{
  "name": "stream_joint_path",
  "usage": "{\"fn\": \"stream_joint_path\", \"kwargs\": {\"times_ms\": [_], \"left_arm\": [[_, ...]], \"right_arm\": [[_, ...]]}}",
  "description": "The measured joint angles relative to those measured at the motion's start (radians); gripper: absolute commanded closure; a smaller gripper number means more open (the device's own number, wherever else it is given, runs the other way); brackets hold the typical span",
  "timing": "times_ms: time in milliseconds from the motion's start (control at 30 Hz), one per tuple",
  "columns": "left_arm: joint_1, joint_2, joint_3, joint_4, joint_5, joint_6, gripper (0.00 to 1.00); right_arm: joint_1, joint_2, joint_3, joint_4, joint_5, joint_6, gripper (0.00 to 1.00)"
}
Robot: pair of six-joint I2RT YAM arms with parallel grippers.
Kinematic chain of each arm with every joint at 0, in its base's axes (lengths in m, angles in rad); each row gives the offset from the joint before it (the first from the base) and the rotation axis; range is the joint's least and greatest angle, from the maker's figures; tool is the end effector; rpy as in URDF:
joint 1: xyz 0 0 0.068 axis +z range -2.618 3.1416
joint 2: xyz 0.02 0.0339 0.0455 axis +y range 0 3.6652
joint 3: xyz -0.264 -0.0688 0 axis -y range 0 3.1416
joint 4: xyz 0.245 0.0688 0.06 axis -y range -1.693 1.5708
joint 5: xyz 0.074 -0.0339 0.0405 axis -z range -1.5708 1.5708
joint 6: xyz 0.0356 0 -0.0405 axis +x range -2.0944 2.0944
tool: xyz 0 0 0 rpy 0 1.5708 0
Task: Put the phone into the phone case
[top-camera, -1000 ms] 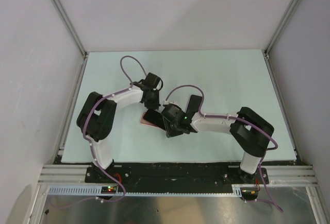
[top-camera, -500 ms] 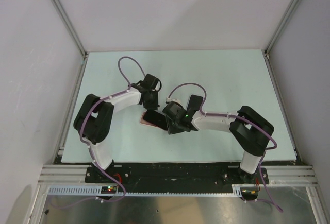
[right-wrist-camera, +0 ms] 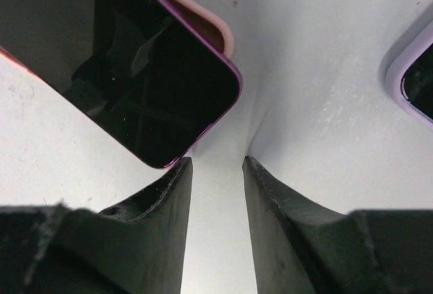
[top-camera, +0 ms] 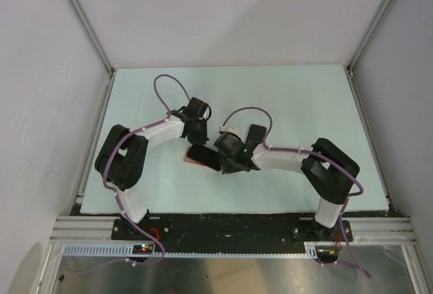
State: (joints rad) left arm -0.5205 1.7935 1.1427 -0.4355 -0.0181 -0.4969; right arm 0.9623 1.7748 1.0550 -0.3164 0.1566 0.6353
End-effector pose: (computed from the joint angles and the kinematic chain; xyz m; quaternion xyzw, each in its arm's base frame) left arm 0.3132 -0.1788 0.1733 0.0093 0.9707 -0.1092 0.2138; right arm 0.2063 0.2864 0.1617 -0.1361 0.9521 0.1360 0.2377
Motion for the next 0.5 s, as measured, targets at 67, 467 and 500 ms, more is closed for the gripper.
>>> {"fn": "stream_joint_path", "kwargs": {"times_ms": [67,467,500], "left_arm": [[0.0,0.0,0.0,0.0,0.0,0.0,0.88],[0.002,0.0,0.0,0.0,0.0,0.0,0.9],[0.002,0.0,0.0,0.0,0.0,0.0,0.9]], "right_arm": [[0.016,0.0,0.0,-0.001,0.016,-0.003,0.56],[0.093,0.0,0.0,0.016,0.044,-0.019,0.5],[0.091,0.001,0.0,0.02,0.046,-0.022,0.5]]}}
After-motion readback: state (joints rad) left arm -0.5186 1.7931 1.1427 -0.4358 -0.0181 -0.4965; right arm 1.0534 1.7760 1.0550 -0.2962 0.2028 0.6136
